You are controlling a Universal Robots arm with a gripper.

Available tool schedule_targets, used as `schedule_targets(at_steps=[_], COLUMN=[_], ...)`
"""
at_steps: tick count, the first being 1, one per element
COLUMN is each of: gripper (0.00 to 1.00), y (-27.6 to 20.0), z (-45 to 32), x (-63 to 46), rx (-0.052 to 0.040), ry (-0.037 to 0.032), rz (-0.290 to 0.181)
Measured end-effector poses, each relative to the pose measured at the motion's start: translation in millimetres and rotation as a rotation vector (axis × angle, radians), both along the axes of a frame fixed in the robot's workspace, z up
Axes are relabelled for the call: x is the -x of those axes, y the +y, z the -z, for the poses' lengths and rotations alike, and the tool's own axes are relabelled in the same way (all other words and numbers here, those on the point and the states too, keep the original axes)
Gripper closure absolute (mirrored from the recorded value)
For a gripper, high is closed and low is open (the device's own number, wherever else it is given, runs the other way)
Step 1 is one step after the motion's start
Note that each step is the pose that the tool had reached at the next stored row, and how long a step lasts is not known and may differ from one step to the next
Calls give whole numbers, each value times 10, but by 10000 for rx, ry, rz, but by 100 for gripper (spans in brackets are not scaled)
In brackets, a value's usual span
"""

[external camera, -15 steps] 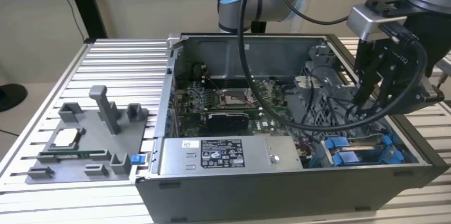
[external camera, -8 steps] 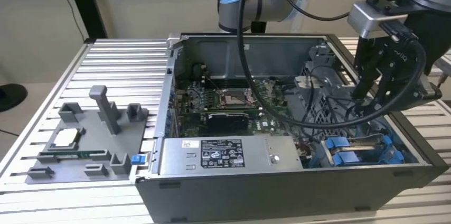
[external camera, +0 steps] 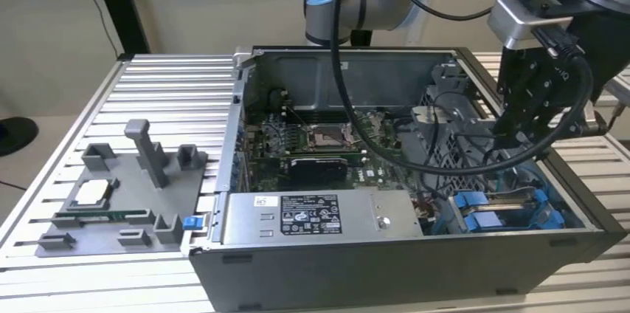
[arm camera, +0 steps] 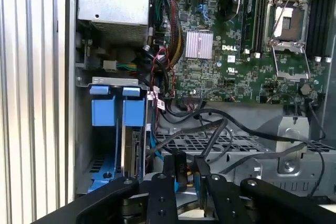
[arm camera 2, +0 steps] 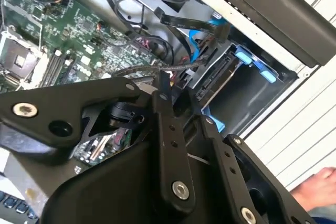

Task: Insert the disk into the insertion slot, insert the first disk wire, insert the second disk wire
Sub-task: 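Insert the first disk wire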

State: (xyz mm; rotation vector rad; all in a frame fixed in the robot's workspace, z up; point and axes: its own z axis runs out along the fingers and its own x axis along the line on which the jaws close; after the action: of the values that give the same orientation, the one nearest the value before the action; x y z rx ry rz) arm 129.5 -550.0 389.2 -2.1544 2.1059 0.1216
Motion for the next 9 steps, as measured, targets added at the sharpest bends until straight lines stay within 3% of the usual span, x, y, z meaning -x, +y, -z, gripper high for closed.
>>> schedule_targets(at_steps=[3,5,9], gripper=[0,0,0], y=[-46,-70,-72], z=[-33,-34,-25], x=[0,0,0], rx=[-104,-105,-84], ry=[6,11,11], rz=[4,5,6])
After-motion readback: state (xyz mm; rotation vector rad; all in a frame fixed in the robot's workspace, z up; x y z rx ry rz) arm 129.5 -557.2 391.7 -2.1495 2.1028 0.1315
